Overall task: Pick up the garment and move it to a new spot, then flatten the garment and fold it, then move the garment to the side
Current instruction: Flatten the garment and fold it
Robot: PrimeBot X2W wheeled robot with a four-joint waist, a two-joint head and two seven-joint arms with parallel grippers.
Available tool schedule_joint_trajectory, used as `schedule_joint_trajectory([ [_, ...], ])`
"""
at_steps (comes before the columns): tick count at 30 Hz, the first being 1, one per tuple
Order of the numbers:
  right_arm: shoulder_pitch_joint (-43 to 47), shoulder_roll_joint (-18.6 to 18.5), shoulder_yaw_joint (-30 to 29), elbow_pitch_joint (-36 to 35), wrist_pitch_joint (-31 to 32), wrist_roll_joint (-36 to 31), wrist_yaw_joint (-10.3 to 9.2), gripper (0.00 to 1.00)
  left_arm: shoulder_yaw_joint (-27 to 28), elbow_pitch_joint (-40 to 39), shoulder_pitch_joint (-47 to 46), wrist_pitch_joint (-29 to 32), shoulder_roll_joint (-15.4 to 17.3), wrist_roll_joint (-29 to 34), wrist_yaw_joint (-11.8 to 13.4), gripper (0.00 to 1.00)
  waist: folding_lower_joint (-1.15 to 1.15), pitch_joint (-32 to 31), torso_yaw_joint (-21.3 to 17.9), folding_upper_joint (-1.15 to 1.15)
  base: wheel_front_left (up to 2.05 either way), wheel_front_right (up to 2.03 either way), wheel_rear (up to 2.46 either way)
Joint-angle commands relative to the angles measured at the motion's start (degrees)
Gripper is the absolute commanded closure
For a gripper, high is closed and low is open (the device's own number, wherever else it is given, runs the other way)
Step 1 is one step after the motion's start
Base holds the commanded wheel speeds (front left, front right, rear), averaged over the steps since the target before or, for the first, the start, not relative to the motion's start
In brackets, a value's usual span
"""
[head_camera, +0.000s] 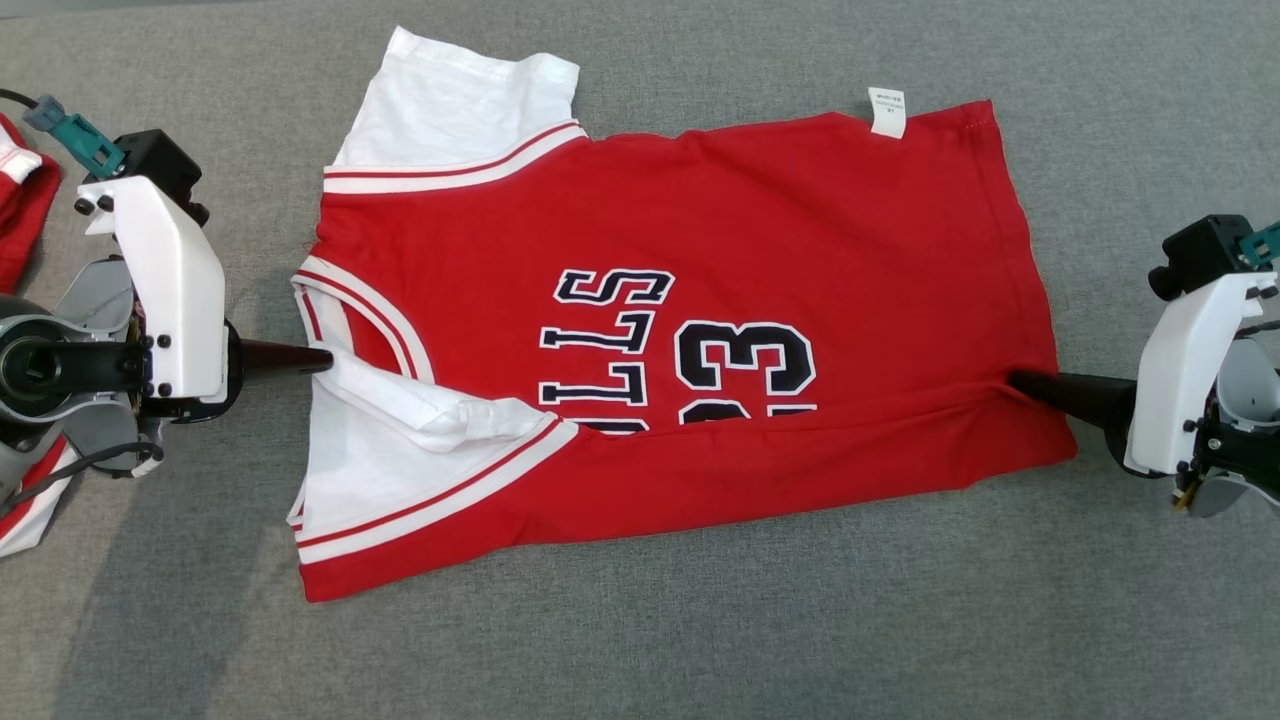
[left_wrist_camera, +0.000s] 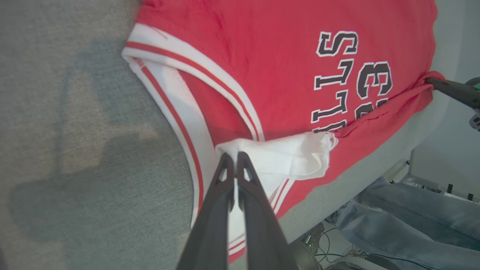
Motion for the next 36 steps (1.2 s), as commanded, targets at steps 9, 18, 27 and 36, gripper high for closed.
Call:
schedule_joint_trajectory([
  [9,0.79,1.8,-2.33,1.6,-0.06,-2.04,0.02,0.0,-0.23,2.16,-0.47,-0.23,-1.28,0.82,-1.76,0.0,0.0,-0.74,0.37,0.0,0.0,0.0,0.0],
  [18,4.62,2.8,-5.27,2.4,-3.1,-4.38,0.02,0.0,-0.66,1.66,3.4,-5.05,0.49,3.27,-4.41,0.0,0.0,-7.78,0.5,0.0,0.0,0.0,0.0],
  [27,12.06,1.84,-10.22,0.36,-13.16,-9.45,0.02,0.0,1.02,-6.64,12.76,-21.02,5.52,6.73,-4.46,0.0,0.0,-14.4,1.52,0.0,0.0,0.0,0.0],
  [36,22.07,4.79,-16.58,-1.88,-25.69,-16.52,0.02,0.0,3.13,-13.78,25.43,-47.45,7.16,13.95,5.0,0.0,0.0,-16.84,2.73,0.0,0.0,0.0,0.0],
])
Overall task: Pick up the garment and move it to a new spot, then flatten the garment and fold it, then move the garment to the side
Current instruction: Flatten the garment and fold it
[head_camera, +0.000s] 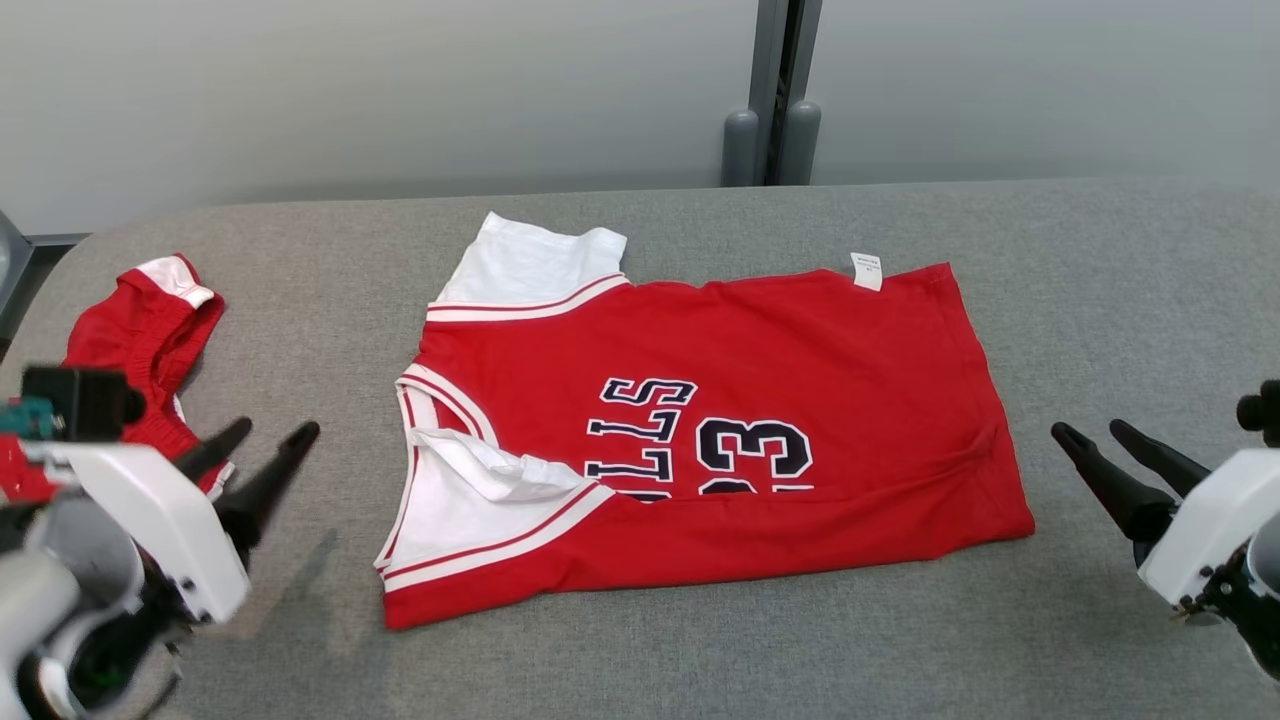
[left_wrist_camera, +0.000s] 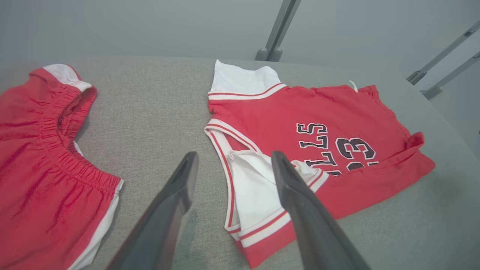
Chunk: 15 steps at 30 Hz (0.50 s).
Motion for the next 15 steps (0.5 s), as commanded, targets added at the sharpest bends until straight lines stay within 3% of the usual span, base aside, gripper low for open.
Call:
schedule_joint_trajectory([
  [1,1.53,0.62,-1.21,0.0,-1.84,-0.94,0.02,0.0,0.28,-0.69,2.28,-2.56,-0.57,0.41,1.19,0.0,0.0,-0.26,0.19,0.0,0.0,0.0,0.0],
  [7,7.52,4.57,-6.04,-0.23,-8.75,-4.57,0.02,0.0,1.13,-1.92,9.94,-15.25,-4.46,3.19,7.74,0.0,0.0,-0.75,1.16,0.0,0.0,0.0,0.0],
  [15,11.76,9.08,-7.48,0.71,-11.47,-6.02,0.02,0.0,9.02,-0.04,17.71,-17.47,-11.1,6.74,10.98,0.0,0.0,-0.77,1.13,0.0,0.0,0.0,0.0],
])
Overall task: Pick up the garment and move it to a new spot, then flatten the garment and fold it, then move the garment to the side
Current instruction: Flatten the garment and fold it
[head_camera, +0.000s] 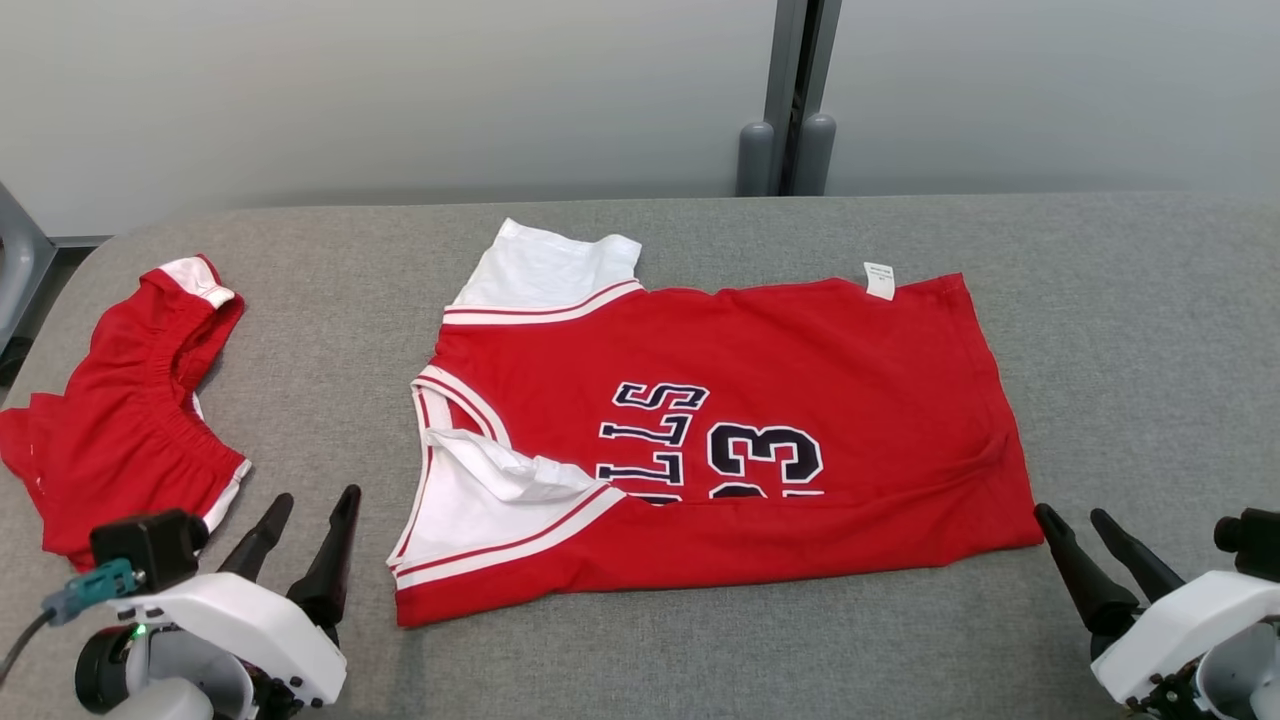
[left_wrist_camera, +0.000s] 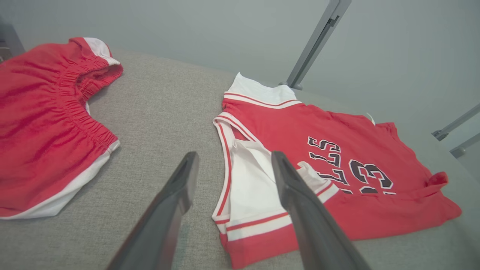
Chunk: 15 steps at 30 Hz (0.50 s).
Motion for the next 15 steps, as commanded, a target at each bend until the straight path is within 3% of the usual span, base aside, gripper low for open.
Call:
schedule_joint_trajectory([
  [1,0.28,0.32,-0.54,0.76,-0.84,-0.77,0.02,0.0,2.14,0.59,1.79,-0.17,-1.03,1.98,0.69,0.0,0.0,0.06,-0.11,0.0,0.0,0.0,0.0],
  [7,-1.58,3.07,-1.48,4.81,-2.23,-2.69,0.03,0.0,6.92,3.32,6.53,-0.15,-5.43,9.16,1.75,0.0,0.0,0.42,-0.45,0.0,0.0,0.0,0.0],
  [15,-6.06,6.13,-1.83,12.14,-0.41,-2.38,0.03,0.0,5.16,9.45,6.09,0.3,-9.87,12.42,0.4,0.0,0.0,1.34,0.05,0.0,0.0,0.0,0.0],
])
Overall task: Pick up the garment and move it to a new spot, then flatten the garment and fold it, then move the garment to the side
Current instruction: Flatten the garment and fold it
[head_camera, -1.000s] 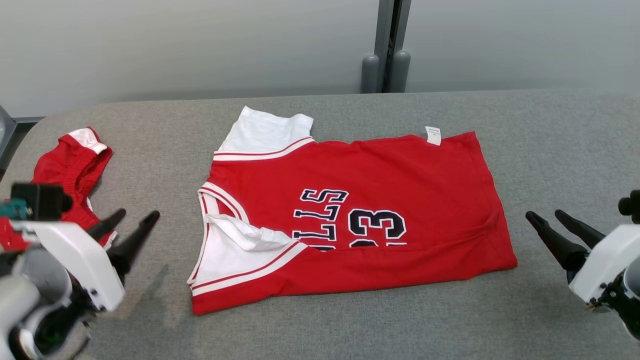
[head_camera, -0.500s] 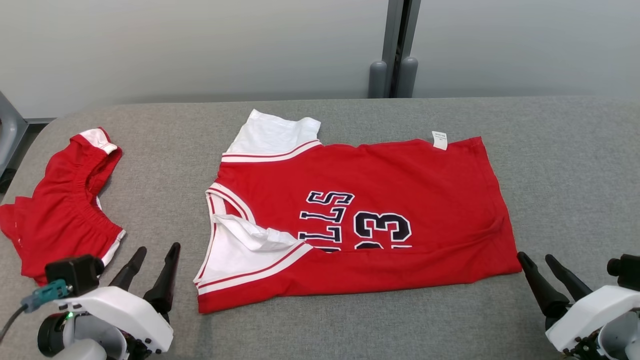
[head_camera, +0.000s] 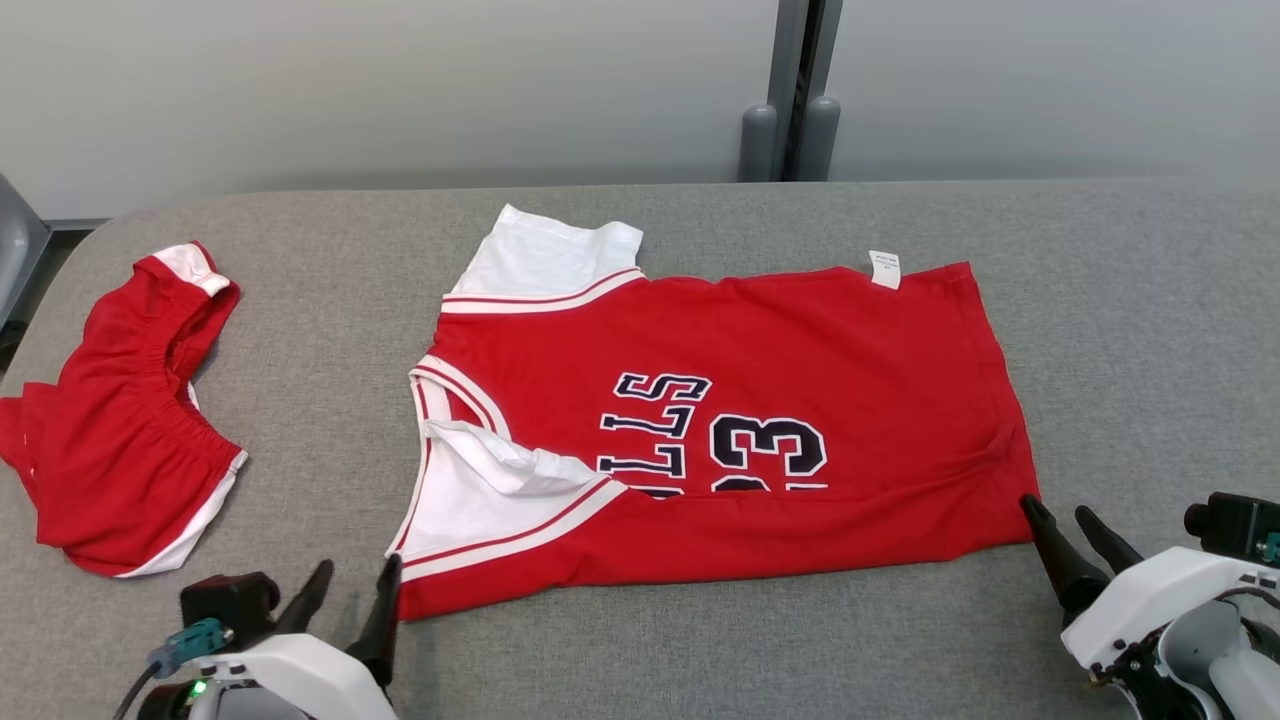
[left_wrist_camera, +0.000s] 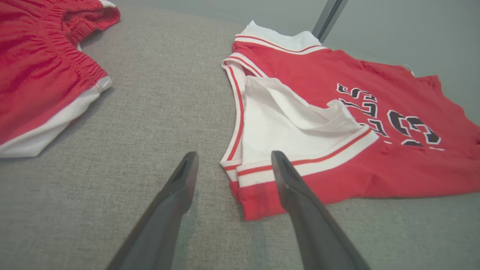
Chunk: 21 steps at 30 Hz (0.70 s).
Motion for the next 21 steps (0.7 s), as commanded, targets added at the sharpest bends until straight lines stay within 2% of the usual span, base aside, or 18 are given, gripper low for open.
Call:
schedule_joint_trajectory([
  [1,-0.99,-0.17,0.09,1.04,0.45,0.39,0.04,0.0,-0.38,1.18,-1.1,0.33,-0.74,0.17,-0.76,0.0,0.0,0.27,0.24,0.0,0.0,0.0,0.0],
  [13,-5.59,0.98,1.79,8.78,5.55,-0.21,0.04,0.0,-4.3,11.32,-5.19,5.62,-5.75,-0.27,-5.9,0.0,0.0,1.7,0.93,0.0,0.0,0.0,0.0],
  [20,-5.45,1.74,3.85,9.46,8.32,1.07,0.04,0.0,-5.6,14.27,-6.25,8.04,-7.3,-0.87,-8.19,0.0,0.0,1.63,0.72,0.0,0.0,0.0,0.0],
  [21,-5.48,1.71,4.23,9.35,8.47,1.14,0.04,0.0,-5.71,14.6,-6.29,8.18,-7.35,-0.96,-8.24,0.02,0.0,1.53,0.68,0.0,0.0,0.0,0.0],
])
